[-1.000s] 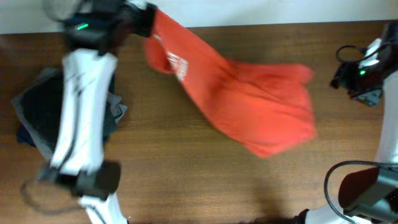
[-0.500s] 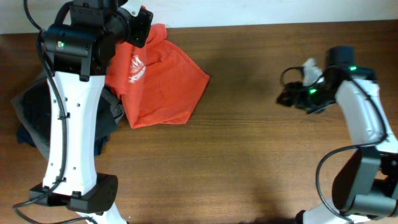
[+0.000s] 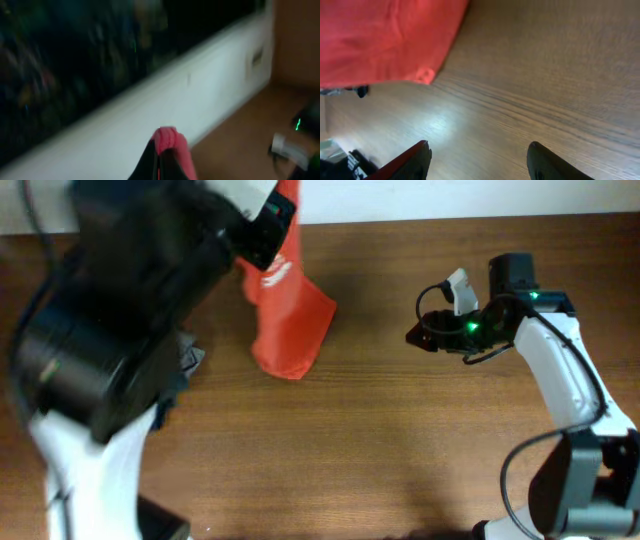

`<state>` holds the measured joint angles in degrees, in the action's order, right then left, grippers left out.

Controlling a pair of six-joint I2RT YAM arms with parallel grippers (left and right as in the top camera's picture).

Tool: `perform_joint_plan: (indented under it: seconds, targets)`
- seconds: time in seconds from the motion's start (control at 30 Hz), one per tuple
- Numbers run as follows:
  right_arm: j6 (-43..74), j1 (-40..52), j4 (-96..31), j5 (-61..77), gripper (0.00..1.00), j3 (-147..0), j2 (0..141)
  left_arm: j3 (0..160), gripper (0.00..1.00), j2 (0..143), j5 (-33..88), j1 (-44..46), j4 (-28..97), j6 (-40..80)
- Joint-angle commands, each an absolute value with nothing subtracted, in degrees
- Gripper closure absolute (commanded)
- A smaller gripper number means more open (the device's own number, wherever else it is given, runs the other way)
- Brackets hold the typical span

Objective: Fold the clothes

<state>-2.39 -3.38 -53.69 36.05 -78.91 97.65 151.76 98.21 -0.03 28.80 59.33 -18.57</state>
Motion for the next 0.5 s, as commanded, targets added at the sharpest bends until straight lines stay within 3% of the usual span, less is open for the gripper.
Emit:
perform_joint_plan:
  seconds: [0.0, 0.27, 0.47]
  targets:
    - [-2.5, -3.5, -53.6, 34.4, 0.33, -80.9, 94.1, 154.4, 1.00, 92.5, 0.1, 31.6, 51.3, -21.1]
    - [-2.6, -3.4, -53.7, 31.9, 0.25, -80.9, 94.3, 154.4, 1.00, 90.1, -2.9, 32.1, 40.4, -23.2]
    - [-2.5, -3.4, -54.4, 28.1, 0.24, -80.9, 94.3, 154.3, 1.00, 91.3, -8.8, 32.1, 43.2, -25.4]
